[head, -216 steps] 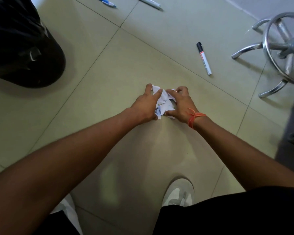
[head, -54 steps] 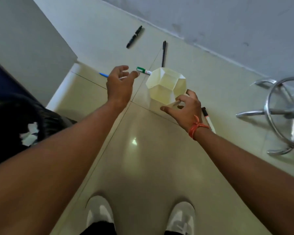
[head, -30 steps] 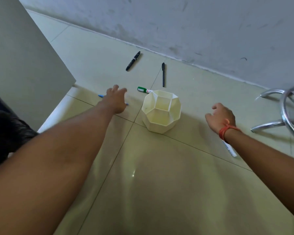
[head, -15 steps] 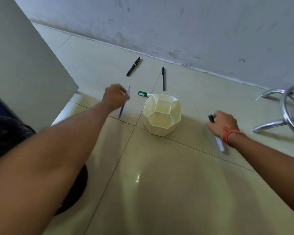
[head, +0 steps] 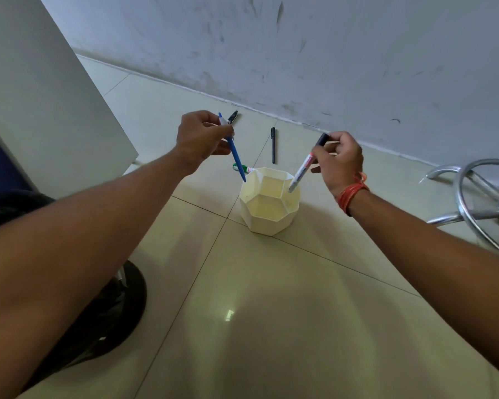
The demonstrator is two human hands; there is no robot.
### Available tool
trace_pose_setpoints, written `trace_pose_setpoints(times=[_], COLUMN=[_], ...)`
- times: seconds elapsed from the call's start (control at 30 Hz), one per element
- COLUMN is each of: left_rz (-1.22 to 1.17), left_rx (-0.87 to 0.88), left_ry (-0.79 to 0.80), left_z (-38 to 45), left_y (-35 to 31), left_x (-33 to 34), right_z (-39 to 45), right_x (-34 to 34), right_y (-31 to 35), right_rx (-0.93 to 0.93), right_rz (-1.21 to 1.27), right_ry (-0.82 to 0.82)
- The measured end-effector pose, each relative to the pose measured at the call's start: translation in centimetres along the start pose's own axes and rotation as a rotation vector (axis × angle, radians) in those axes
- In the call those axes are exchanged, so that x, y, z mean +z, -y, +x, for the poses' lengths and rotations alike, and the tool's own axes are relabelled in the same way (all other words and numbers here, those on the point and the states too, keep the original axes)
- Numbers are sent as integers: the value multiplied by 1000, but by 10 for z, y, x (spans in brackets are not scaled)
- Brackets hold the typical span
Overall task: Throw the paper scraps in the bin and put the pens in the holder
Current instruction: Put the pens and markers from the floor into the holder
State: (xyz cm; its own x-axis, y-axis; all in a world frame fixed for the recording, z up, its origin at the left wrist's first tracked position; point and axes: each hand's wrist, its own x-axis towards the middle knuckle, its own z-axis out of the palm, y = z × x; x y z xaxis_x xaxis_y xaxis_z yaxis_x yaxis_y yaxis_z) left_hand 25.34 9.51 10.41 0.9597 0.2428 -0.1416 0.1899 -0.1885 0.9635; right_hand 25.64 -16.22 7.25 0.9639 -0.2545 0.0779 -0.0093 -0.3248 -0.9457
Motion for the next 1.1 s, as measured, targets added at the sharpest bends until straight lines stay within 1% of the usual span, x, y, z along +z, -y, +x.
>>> trace_pose_setpoints(times=[0.1,0.2,0.33,0.4,0.47,0.53,0.6,0.73,0.87,0.93,1.03,1.1], left_rz=[31,84,262,347,425,432,383,301,328,365,491,570], left_rx=[-53,-100,-97,-104,-91,-82,-85,-96,-129,-141,-153,-130], left_ry=[-23,17,123,203,241,231,204,85,7,-15,-50,5], left_z=[-9,-20,-23,-22,-19,-15,-8,14,45,63,86,96], left_y=[11,29,41,46,51,53,50,49,63,71,81,90], left_x=[1,7,15,19,24,26,26,20,11,6,5,11], right_z=[-7,-16,-22,-21,-20,-16,-8,15,43,60,78,87], right_x=[4,6,6,6,6,7,9,14,22,29,50,66], right_y=[-9,-18,-23,-26,-28,-28,-28,-31,-33,-37,-44,-50], right_rx=[13,32,50,74,92,101,113,152,160,166,175,172], right_rz=[-125,-215,-250,-258,-271,-256,-231,-146,-103,-108,-200,-277], right_ry=[60,123,212,238,248,252,241,192,198,246,385,476])
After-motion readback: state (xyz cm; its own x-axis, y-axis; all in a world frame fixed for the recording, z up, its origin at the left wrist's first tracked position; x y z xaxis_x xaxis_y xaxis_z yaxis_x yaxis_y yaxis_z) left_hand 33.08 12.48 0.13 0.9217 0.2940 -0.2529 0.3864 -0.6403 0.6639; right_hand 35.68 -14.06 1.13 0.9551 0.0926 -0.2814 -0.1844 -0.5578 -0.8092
